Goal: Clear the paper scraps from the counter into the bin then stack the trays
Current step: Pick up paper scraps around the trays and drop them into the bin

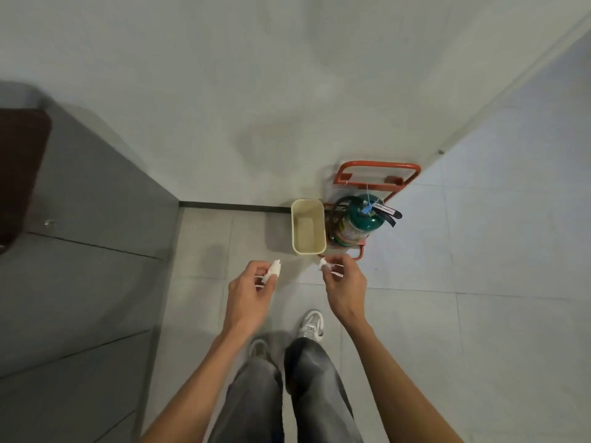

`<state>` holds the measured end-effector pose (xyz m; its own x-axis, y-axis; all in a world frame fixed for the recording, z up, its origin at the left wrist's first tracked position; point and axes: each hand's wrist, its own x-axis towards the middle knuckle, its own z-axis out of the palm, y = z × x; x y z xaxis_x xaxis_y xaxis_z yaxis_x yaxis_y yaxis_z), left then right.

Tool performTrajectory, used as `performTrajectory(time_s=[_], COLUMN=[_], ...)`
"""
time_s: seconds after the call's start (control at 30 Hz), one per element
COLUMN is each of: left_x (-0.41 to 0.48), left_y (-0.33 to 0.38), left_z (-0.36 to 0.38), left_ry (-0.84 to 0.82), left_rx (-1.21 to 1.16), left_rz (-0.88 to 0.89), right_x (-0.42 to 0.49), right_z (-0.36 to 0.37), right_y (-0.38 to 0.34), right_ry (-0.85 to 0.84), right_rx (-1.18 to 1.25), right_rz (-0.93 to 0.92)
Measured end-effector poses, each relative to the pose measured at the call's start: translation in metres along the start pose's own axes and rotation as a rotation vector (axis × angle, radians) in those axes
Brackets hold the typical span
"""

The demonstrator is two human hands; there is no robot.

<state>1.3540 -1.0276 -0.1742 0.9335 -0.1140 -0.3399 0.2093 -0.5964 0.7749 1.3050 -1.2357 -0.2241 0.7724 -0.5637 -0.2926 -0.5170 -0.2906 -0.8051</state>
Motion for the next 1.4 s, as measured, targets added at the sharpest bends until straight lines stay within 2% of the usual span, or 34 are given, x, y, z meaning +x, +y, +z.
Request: performTrajectory(time_s=[0.2,0.43,0.6,0.73,0.87,1.0,1.17,1.4], left_x=[0.122,0.26,0.329,0.353,0.34,0.308,0.248,0.116], left_y=[-0.053,-0.135,-0.179,-0.195,-0.18,-0.151,-0.106,-0.044], left_z=[0.099,0.223,0.3,0.32,0.289,0.219,0.113,-0.031], left_ry=[-0.132,-0.207,-0.263,-0.345,-0.373,-0.33,-0.199,0.062], left_rx=[0.155,0.283,0.437,0.51,0.543,0.542,0.496,0.341], left_rz=[-0.051,-0.032,-0.016,-0.042,-0.004,0.024,0.051,-0.034], right_x=[0.114,0.229,0.282,0.297,0.283,0.251,0.195,0.079], right_z=[0.07,0.163,0.206,0.222,0.21,0.183,0.139,0.077], right_y=[0.089,0.208,0.261,0.275,0.249,0.188,0.085,-0.057], right_ry=[-0.092,-0.182,-0.292,-0.368,-0.357,-0.319,-0.263,-0.279], right_rx=[-0.128,-0.347,-0.499,-0.554,-0.563,-0.513,-0.474,-0.433], right_rz=[-0.022,-0.007,0.036,0.068,0.078,0.027,-0.121,-0.378])
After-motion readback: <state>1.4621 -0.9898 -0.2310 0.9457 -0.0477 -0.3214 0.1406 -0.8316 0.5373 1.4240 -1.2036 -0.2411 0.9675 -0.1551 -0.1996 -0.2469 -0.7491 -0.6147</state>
